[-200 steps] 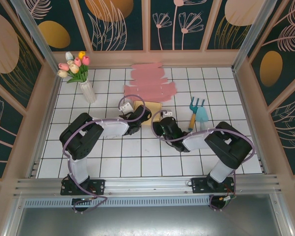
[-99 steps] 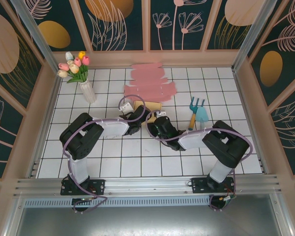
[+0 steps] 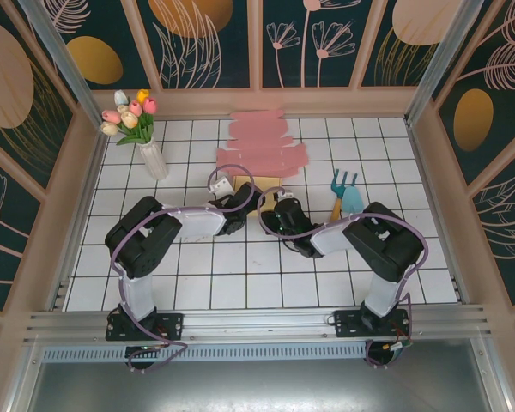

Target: Fold the paper box

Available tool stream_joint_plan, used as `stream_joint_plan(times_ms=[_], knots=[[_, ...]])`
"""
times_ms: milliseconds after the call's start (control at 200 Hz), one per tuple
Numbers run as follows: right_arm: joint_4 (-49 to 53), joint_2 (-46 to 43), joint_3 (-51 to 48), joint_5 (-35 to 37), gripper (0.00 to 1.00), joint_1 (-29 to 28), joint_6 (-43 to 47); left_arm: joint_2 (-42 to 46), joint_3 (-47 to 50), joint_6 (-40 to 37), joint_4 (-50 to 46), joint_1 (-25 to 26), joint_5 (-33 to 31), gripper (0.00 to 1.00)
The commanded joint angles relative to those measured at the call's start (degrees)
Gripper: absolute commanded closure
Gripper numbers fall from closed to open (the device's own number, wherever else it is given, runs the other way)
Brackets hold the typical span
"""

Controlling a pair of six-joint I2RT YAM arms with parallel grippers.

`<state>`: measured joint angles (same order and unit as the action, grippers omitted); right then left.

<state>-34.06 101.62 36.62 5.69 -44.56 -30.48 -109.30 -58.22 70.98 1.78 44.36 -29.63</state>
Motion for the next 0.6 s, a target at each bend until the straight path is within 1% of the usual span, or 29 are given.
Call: stream_joint_plan(times_ms=[0,120,135,295,480,596], knots=[[2.1,1.1,1.1,2.0,0.75,1.2,0.3,-5.9,4.2,-4.6,-17.8,0.0,6.4,0.23],[1.9,-0.3,0.4,0.9,0.75,1.1,-0.2,-5.9,4.1,-4.5,-17.9,0.0,6.4,0.23],[1.7,-0.6,0.1,0.7,0.77,1.1,-0.2,-5.9,4.1,-4.5,-17.8,0.0,6.4,0.23],[0.8,-5.3,-3.0,-0.3,0.77,0.2,-1.6,-5.9,4.0,-4.6,-18.0,0.0,6.2,0.23],[3.6,-11.5,-6.2,3.0,0.79,-1.0,-5.2,-5.9,3.7,-4.4,-18.0,0.0,6.2,0.23],[5.7,-12.6,-6.4,4.8,0.81,-0.9,-6.5,-6.2,3.5,-4.3,-18.0,0.0,6.3,0.23]])
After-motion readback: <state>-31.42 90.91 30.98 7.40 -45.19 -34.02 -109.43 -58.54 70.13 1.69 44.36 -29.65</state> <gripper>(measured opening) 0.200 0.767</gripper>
